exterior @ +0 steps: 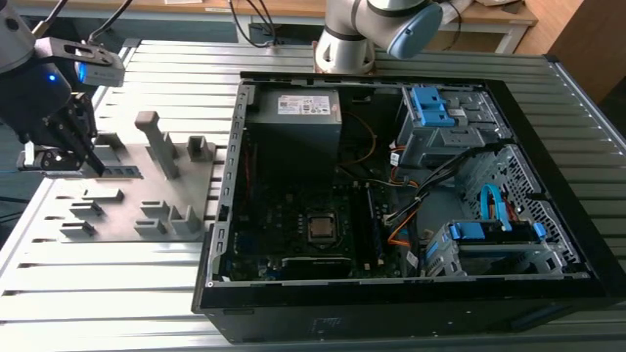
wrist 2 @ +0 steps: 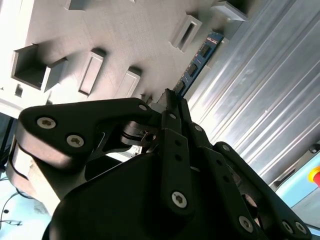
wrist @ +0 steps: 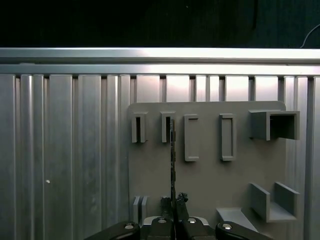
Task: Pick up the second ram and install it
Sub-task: 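Pick up the second ram and move it above second insertion slot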
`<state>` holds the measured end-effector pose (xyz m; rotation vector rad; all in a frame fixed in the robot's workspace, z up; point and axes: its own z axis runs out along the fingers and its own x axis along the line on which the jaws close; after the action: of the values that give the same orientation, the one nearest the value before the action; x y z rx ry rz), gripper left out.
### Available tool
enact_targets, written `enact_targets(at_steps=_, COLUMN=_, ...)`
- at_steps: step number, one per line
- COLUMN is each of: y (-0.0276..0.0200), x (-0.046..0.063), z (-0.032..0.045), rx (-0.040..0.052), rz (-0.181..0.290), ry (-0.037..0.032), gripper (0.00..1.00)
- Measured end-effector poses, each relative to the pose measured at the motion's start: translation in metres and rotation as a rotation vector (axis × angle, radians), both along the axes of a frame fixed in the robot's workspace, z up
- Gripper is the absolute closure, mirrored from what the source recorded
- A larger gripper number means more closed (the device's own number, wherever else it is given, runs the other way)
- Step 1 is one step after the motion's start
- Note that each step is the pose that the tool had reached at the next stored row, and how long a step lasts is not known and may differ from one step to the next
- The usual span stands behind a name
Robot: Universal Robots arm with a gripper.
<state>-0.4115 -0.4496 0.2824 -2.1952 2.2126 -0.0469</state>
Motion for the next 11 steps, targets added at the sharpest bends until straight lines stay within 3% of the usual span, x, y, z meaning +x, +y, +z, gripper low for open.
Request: enact_targets(at_steps=11, y=0.0, x=0.0, z=0.0078, rx=0.0, rz=0.0, ry=0.0, gripper=0.86)
